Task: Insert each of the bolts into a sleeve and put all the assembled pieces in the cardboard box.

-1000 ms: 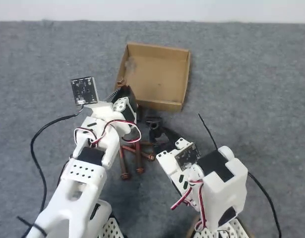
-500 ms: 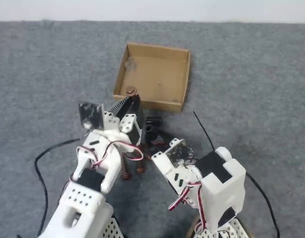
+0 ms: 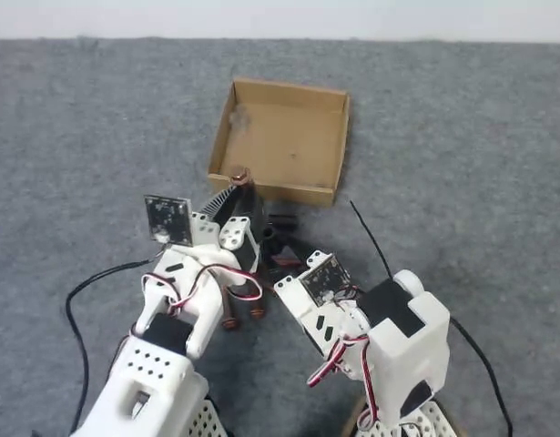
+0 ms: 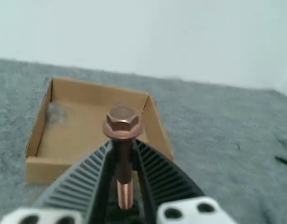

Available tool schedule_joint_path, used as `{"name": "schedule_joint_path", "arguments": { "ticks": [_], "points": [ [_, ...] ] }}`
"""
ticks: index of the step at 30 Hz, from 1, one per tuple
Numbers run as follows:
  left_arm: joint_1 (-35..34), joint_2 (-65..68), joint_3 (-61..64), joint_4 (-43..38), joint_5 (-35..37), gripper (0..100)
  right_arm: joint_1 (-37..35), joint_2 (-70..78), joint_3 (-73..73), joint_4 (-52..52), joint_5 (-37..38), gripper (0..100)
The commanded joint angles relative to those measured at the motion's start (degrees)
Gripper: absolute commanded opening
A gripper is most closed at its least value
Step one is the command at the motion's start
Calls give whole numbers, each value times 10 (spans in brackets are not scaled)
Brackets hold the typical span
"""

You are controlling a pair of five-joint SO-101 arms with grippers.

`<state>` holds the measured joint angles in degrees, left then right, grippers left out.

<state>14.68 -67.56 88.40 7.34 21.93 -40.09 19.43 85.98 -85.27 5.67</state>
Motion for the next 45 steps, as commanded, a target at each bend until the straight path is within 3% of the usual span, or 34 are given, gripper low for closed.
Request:
{"name": "schedule_joint_path", "arguments": {
  "ticks": [1,7,15,45],
  "points": [
    [4,55,-28,-57,-4,11,-5,-29,-3,-16,5,6],
    [4,97,-28,-102,-4,11,-3,-29,-4,-15,5,6],
    [5,97,-28,-99,-4,11,-1,-30,-22,34,5,6],
    [37,96,-17,-69,-4,11,27,-35,-23,29,6,6]
  ]
}}
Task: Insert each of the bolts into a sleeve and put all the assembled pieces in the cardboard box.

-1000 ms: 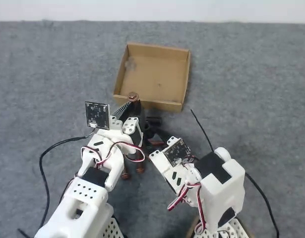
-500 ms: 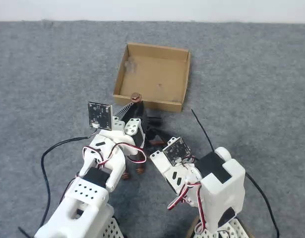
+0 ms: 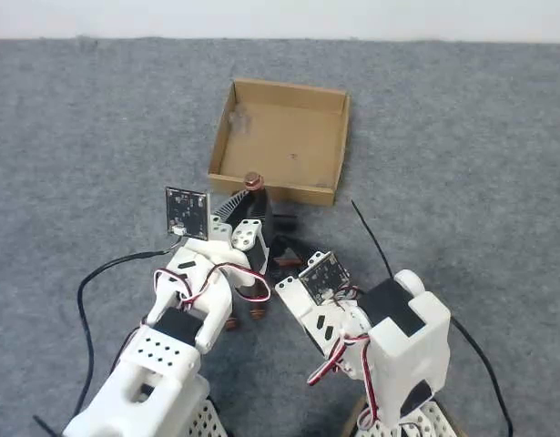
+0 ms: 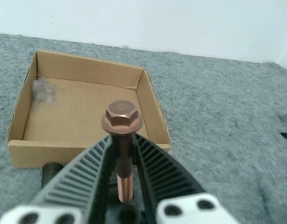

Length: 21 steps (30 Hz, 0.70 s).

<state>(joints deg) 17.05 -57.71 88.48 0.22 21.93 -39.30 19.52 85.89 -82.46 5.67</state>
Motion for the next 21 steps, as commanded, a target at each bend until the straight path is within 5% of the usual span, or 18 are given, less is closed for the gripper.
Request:
{"name": "schedule_joint_path", "arguments": {
  "ticks": [1,21],
  "points": [
    [19,-3,-15,5,-4,11,22,-36,-23,0,6,6],
    [35,-2,-10,13,-23,11,26,-33,-18,-29,9,6]
  ]
}}
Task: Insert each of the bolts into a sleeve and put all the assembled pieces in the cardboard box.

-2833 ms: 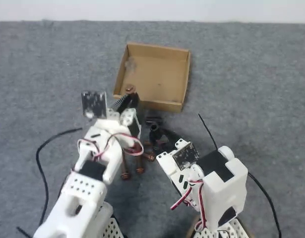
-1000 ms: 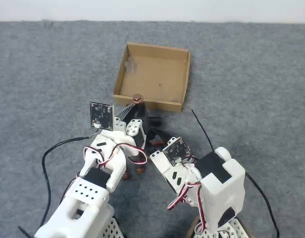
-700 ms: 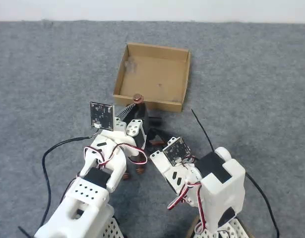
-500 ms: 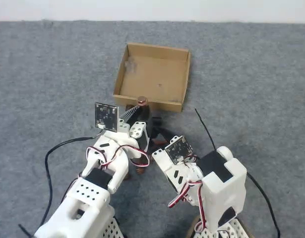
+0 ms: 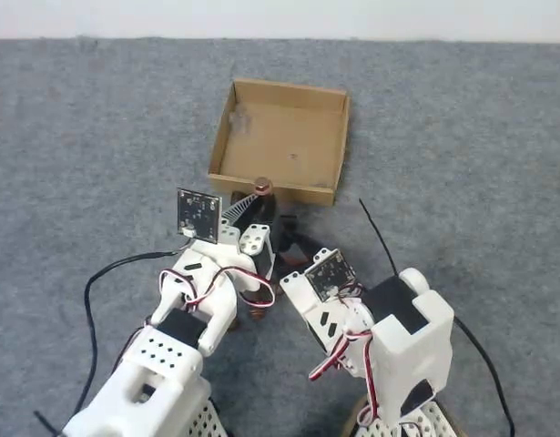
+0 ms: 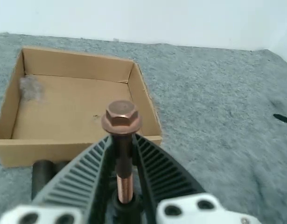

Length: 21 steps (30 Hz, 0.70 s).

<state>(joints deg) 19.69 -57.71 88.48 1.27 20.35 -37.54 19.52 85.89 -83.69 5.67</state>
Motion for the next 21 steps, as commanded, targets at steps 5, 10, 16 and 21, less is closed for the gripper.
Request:
{"name": "schedule_joint_path", "arguments": {
  "ticks": [5,10,16,21],
  "points": [
    [11,-2,-10,3,-7,11,17,-36,-14,-17,9,6],
    [11,0,-9,3,-7,11,20,-35,-10,-45,6,6],
    [12,1,-9,3,-7,11,35,-36,-9,-61,5,6],
    [12,2,-9,3,-7,11,35,-36,-9,-72,5,6]
  ]
}}
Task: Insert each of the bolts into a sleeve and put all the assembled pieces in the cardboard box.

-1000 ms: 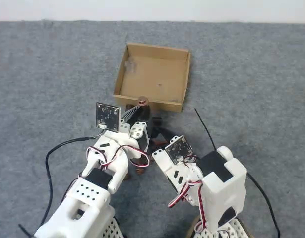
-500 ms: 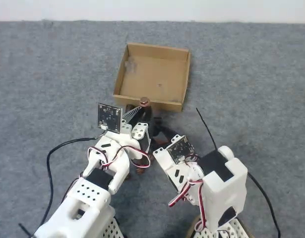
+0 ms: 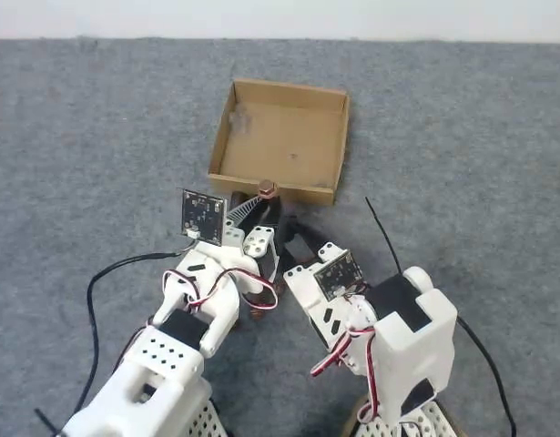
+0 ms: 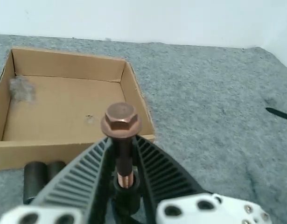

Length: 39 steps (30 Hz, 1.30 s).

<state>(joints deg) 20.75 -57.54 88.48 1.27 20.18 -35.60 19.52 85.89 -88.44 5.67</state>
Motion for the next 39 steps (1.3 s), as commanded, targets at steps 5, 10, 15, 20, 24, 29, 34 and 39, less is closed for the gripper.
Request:
{"name": "schedule_joint_path", "arguments": {
  "ticks": [5,10,15,20,24,29,34,39],
  "points": [
    [11,1,-7,3,-6,11,15,-32,13,-81,5,6],
    [25,1,1,0,-6,11,15,-31,14,-82,5,6],
    [25,1,2,-1,-6,12,15,-31,14,-81,5,6],
    [25,1,5,-19,-7,13,15,-31,14,-81,5,6],
    [25,1,16,-45,-7,13,15,-31,14,-81,5,6],
    [25,1,18,-48,-7,13,16,-31,14,-81,5,6],
    [25,1,18,-47,-6,56,16,-31,14,-81,5,6],
    [25,1,16,-27,-5,133,16,-31,14,-81,5,6]
  ]
}}
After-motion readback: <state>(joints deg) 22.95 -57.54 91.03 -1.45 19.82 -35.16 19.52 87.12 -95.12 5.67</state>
